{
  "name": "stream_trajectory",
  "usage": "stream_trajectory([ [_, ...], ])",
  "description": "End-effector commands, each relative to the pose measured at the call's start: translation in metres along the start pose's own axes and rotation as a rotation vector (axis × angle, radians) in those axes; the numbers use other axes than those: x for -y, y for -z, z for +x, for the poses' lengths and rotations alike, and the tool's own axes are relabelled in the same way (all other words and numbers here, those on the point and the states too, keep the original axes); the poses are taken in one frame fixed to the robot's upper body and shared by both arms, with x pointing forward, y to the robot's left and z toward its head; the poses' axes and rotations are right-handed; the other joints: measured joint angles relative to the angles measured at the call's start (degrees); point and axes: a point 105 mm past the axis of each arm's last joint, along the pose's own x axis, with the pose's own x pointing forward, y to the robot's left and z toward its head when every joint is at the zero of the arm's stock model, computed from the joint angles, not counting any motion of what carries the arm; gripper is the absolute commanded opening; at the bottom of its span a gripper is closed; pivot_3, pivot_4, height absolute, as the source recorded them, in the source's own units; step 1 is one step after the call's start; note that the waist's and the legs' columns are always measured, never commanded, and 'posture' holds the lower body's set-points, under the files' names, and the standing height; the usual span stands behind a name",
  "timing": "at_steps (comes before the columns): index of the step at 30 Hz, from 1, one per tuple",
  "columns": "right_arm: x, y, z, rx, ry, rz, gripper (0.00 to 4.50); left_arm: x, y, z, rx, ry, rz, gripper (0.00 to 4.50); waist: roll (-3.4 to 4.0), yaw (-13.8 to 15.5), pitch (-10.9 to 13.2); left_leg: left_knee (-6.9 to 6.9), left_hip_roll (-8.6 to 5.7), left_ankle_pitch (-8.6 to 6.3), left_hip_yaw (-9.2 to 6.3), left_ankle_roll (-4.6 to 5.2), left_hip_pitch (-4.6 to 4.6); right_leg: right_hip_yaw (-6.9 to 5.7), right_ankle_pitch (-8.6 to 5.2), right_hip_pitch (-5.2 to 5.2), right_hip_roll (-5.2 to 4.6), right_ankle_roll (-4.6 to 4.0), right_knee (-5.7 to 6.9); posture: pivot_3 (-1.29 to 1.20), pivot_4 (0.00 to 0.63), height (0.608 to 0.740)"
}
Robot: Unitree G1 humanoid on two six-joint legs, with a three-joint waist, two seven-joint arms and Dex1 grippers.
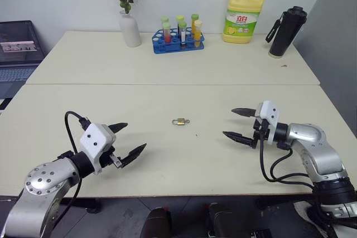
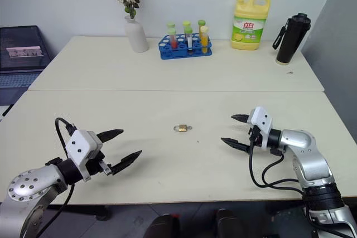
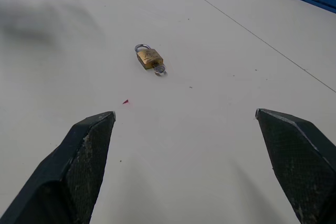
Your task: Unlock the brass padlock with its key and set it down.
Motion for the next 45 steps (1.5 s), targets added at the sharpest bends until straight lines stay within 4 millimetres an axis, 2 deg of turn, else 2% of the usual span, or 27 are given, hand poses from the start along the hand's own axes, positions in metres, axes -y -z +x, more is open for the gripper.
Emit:
stream_trajectory([
  [1, 0.001, -0.009, 0.0, 0.034, -0.007, -0.034, 4.5, 0.002, -0.012, -0.002, 0.035, 0.016, 0.055, 4.49, 0.0, 0.0, 0.0, 0.0, 0.0, 0.0, 0.0, 0.0, 0.0, -0.01, 0.0, 0.0, 0.0, 0.0, 0.0, 0.0, 0.15, 0.74],
  [4, 0.0, -0.008, 0.001, 0.035, -0.006, -0.037, 4.5, 0.002, -0.012, -0.001, 0.032, 0.007, 0.054, 4.49, 0.0, 0.0, 0.0, 0.0, 0.0, 0.0, 0.01, 0.0, 0.0, 0.0, 0.0, 0.0, 0.0, 0.0, 0.0, 0.0, 0.15, 0.74],
  [7, -0.001, -0.008, 0.002, 0.035, 0.0, -0.033, 4.5, -0.004, -0.002, 0.0, -0.026, -0.039, 0.084, 4.49, 0.0, 0.0, 0.0, 0.0, 0.0, 0.0, 0.0, 0.0, 0.0, 0.0, 0.0, 0.0, 0.0, 0.0, 0.0, 0.0, 0.15, 0.74],
  [11, -0.001, -0.005, 0.002, 0.008, 0.012, -0.003, 4.5, -0.004, -0.003, 0.003, -0.013, -0.04, 0.109, 4.49, 0.0, 0.0, 0.0, 0.01, 0.0, 0.0, 0.0, 0.0, -0.01, 0.0, 0.0, 0.0, 0.0, 0.0, 0.0, 0.0, 0.15, 0.74],
  [14, -0.009, -0.008, 0.001, 0.016, -0.023, 0.024, 4.5, -0.004, -0.004, 0.001, 0.024, -0.018, 0.082, 4.49, 0.0, 0.0, 0.0, 0.01, 0.0, 0.0, -0.01, 0.0, -0.01, 0.0, 0.0, 0.0, 0.0, 0.0, 0.0, 0.0, 0.15, 0.74],
  [17, -0.011, -0.008, 0.001, 0.005, -0.016, 0.01, 4.5, -0.013, 0.0, 0.002, 0.012, -0.036, 0.1, 4.49, 0.0, 0.0, 0.0, 0.01, 0.01, 0.0, -0.01, 0.0, 0.0, -0.02, 0.0, 0.0, 0.0, -0.01, 0.01, 0.0, 0.15, 0.74],
  [21, -0.022, -0.011, 0.002, 0.008, -0.066, 0.045, 4.5, -0.012, -0.004, 0.007, 0.042, 0.01, 0.101, 4.49, 0.0, 0.0, 0.0, 0.02, 0.0, 0.0, -0.01, 0.0, 0.0, -0.01, 0.0, 0.0, 0.01, 0.0, 0.02, 0.0, 0.15, 0.74],
  [25, -0.032, -0.022, 0.003, 0.005, -0.091, 0.095, 4.5, -0.012, -0.018, 0.023, 0.106, 0.071, 0.079, 4.49, -0.01, 0.3, 0.0, 0.06, -0.01, 0.0, -0.08, 0.0, -0.05, -0.09, 0.0, 0.0, 0.01, 0.0, 0.02, 0.0, 0.15, 0.74],
  [30, -0.042, -0.03, 0.004, -0.023, -0.109, 0.119, 4.5, -0.002, -0.02, 0.044, 0.115, 0.206, 0.099, 4.49, -0.01, 0.2, 0.0, 0.05, -0.03, 0.0, -0.04, 0.0, -0.04, -0.05, 0.0, 0.01, 0.01, 0.01, 0.01, 0.0, 0.15, 0.74],
  [33, -0.04, -0.03, 0.006, -0.053, -0.075, 0.105, 4.5, -0.001, -0.02, 0.06, 0.119, 0.256, 0.111, 4.49, -0.02, 0.2, 0.0, 0.06, -0.03, 0.0, -0.08, 0.0, -0.04, -0.08, 0.0, 0.01, 0.06, 0.01, 0.01, 0.0, 0.15, 0.74],
  [36, -0.02, -0.028, 0.004, -0.092, 0.067, 0.114, 4.5, -0.003, -0.018, 0.085, 0.116, 0.307, 0.114, 4.49, -0.02, 0.3, 0.0, 0.07, -0.09, 0.0, -0.03, 0.0, -0.05, -0.09, 0.0, 0.02, 0.14, 0.01, 0.02, 0.0, 0.15, 0.74],
  [39, -0.009, -0.027, 0.001, -0.105, 0.145, 0.133, 4.5, -0.005, -0.015, 0.1, 0.117, 0.343, 0.101, 4.49, -0.04, 0.2, 0.0, 0.11, -0.09, 0.01, 0.01, 0.0, -0.09, -0.06, 0.02, 0.01, 0.29, 0.03, 0.01, 0.0, 0.15, 0.74],
  [42, -0.016, -0.024, -0.006, -0.116, 0.132, 0.164, 4.5, -0.008, -0.01, 0.123, 0.107, 0.373, 0.093, 4.49, -0.04, 0.2, 0.0, 0.08, -0.09, 0.0, -0.01, 0.0, -0.15, -0.02, 0.02, -0.04, 0.29, 0.02, 0.0, 0.0, 0.15, 0.74],
  [45, -0.026, -0.024, -0.01, -0.124, 0.121, 0.182, 4.5, -0.01, -0.004, 0.133, 0.087, 0.403, 0.113, 4.49, -0.05, 0.2, 0.0, 0.08, -0.12, 0.0, 0.01, 0.01, -0.22, -0.13, 0.02, -0.05, 0.32, 0.01, -0.01, 0.0, 0.15, 0.74],
])
